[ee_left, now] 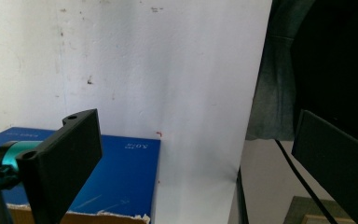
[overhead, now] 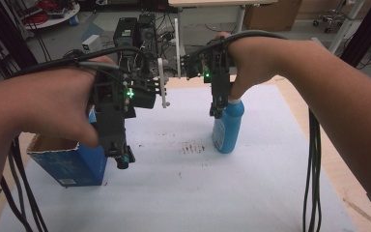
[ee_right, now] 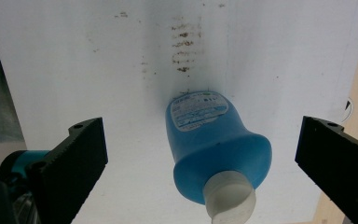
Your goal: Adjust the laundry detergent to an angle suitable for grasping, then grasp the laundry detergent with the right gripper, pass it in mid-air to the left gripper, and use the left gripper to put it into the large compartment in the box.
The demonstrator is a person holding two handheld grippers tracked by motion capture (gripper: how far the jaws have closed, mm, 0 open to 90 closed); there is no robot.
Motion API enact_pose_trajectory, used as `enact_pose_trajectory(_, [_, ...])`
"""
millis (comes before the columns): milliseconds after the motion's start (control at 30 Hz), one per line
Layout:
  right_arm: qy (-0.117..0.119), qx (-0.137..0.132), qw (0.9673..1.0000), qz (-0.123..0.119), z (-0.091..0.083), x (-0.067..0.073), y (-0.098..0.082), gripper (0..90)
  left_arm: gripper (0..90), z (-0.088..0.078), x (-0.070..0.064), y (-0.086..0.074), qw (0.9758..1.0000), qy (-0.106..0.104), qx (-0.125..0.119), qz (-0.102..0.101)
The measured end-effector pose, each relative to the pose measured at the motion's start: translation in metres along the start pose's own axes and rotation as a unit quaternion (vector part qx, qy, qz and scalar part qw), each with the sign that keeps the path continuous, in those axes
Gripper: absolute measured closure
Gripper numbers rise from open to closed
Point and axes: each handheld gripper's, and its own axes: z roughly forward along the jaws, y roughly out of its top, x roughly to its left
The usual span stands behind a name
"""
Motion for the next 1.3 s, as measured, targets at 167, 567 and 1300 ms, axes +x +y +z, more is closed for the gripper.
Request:
enact_pose_trajectory(167, [-0.002, -0.001, 1.0000, 0.002, 0.000, 0.000, 0.001, 1.2, 1.6, -0.001, -0.003, -0.001, 1.0000, 0.000, -0.002, 0.001])
enact_pose_trajectory(567, [-0.022, -0.103, 0.9892, 0.102, -0.014, -0.020, -0.035, 1.2, 1.7, 0.002, -0.001, 0.000, 1.0000, 0.001, -0.003, -0.001])
enact_pose_trajectory(1300, [-0.043, -0.251, 0.9263, 0.278, 0.009, 0.026, -0.163, 1.1, 1.7, 0.008, -0.004, 0.006, 0.9999, 0.002, 0.002, 0.014])
